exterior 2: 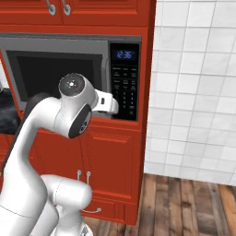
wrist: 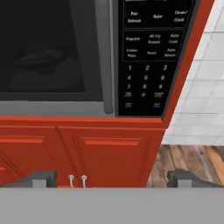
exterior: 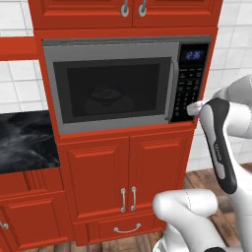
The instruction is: The microwave is finished heating the fish and mushroom. Take the bowl containing the food and place it on the dining counter.
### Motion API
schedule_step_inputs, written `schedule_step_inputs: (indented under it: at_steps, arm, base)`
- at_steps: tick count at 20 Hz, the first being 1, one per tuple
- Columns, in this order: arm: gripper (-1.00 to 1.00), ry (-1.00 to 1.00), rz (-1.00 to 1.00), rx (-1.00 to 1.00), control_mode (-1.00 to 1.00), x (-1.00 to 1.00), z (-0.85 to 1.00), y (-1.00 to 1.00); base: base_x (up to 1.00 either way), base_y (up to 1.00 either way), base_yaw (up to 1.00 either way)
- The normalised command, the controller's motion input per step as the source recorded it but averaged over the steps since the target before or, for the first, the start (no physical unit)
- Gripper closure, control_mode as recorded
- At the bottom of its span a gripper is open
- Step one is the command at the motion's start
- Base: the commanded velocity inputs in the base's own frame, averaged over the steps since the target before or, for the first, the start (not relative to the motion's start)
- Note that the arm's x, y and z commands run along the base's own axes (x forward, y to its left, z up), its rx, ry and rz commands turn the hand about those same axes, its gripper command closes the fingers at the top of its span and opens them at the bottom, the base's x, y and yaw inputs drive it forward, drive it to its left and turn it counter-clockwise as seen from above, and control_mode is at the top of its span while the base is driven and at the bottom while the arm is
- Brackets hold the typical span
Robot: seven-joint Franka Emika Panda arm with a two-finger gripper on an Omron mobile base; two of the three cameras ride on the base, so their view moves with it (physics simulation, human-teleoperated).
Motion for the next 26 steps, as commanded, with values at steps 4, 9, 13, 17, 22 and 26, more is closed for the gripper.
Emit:
schedule_step_inputs:
  at_steps: [4, 9, 13, 17, 22, 26]
  arm:
    - [-1.00, -0.20, -0.12, 0.00, -1.00, 0.62, 0.18, 0.19]
    - [-1.00, -0.09, -0.07, 0.00, -1.00, 0.62, 0.07, 0.10]
    - [-1.00, 0.00, -0.04, 0.00, -1.00, 0.66, 0.00, 0.00]
    - [-1.00, 0.00, 0.00, 0.00, -1.00, 0.64, -0.02, 0.00]
    - [-1.00, 0.00, 0.00, 0.00, -1.00, 0.58, 0.00, 0.00]
    - [-1.00, 0.00, 0.00, 0.00, -1.00, 0.66, -0.04, 0.00]
  base:
    - [0.00, 0.00, 0.00]
    - [0.00, 0.00, 0.00]
    - [0.00, 0.00, 0.00]
    - [0.00, 0.00, 0.00]
    - [0.00, 0.00, 0.00]
    - [0.00, 0.00, 0.00]
